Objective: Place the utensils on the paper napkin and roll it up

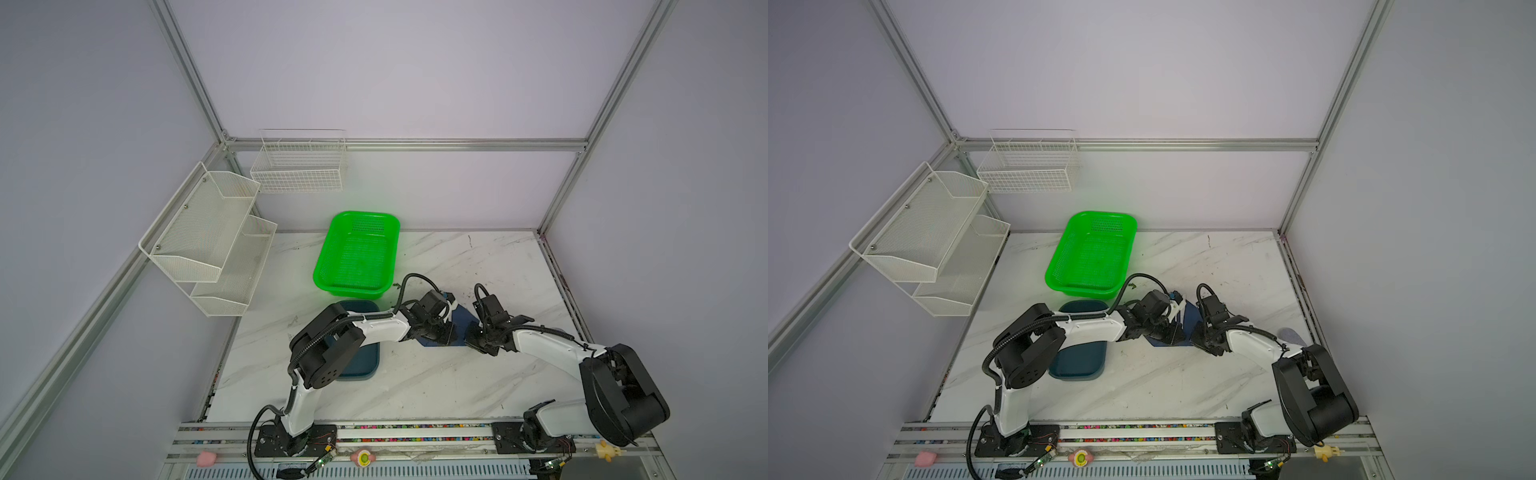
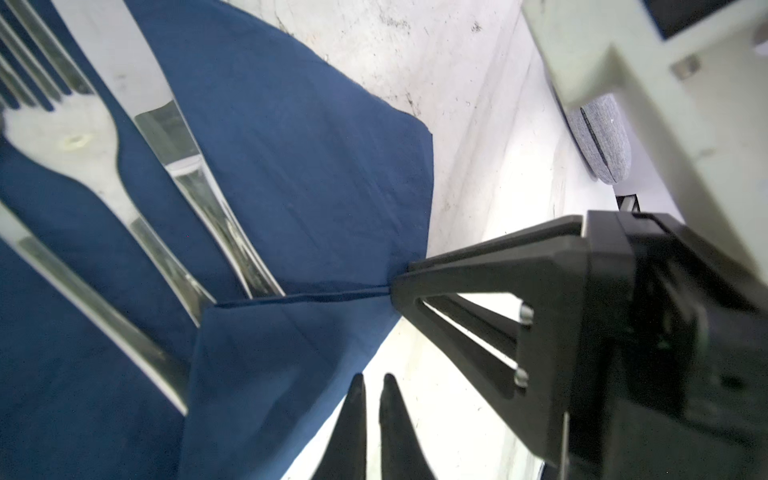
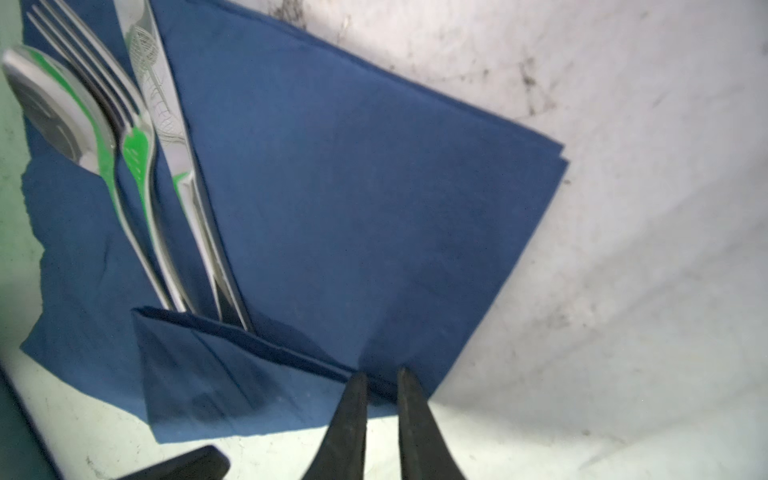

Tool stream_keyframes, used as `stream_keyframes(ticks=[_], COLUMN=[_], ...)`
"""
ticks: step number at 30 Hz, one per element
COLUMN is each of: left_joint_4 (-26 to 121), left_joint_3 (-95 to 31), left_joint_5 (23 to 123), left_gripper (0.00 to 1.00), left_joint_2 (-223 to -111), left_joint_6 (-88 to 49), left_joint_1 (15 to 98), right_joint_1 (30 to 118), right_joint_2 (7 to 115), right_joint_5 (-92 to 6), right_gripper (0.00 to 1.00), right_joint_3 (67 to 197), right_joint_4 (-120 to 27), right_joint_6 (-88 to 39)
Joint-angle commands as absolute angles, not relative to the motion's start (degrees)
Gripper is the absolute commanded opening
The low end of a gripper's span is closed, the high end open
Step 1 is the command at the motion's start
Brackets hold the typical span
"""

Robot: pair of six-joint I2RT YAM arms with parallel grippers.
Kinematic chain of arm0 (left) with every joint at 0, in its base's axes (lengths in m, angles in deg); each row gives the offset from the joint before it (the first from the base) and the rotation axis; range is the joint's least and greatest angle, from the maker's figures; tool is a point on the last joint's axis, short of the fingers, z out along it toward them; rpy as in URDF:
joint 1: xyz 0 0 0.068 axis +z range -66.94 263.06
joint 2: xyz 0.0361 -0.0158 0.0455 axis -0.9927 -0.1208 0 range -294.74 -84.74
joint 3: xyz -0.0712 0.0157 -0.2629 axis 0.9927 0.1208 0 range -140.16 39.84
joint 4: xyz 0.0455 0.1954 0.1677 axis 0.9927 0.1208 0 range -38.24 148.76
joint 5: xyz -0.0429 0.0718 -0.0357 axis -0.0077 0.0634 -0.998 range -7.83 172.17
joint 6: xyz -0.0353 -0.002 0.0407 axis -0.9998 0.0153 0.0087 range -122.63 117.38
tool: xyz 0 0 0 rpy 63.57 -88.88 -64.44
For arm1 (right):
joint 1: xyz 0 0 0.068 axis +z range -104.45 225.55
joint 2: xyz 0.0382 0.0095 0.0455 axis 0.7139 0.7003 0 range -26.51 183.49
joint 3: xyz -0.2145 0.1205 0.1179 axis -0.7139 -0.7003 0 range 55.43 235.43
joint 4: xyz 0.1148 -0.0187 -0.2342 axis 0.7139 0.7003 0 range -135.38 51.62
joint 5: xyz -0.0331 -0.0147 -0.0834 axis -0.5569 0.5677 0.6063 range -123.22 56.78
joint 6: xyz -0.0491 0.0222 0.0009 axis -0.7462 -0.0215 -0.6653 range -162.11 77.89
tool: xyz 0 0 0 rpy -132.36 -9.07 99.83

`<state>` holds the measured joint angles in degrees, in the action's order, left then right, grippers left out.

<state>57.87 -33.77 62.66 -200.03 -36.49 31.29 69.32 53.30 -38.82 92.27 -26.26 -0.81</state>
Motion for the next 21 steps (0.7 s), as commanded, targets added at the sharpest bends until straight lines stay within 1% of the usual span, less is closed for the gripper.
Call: stream_keyframes(ticks=[1, 4, 21], left_joint_4=[58.6, 59.3, 60.1], left_joint_3=[-39.2, -40.0, -41.0], left_joint_5=[63.5, 63.5, 63.5], left_gripper=[0.07, 0.0, 0.0], left_joint_2=[-200.7, -201.5, -202.3], left_joint_6=[-36.2, -36.0, -36.0], left_joint_1=[30.8, 30.6, 30.3], right_joint_1=[69.1, 69.1, 69.0], right_joint_2=[52.5, 52.5, 52.5], right_joint_5=[-38.8, -38.8, -38.8], right_gripper=[0.19, 0.19, 0.19], right_joint_3=[91.3, 91.2, 91.1], right_joint_4=[-24.6, -24.5, -24.5], right_joint_6=[-0.1, 0.0, 0.0])
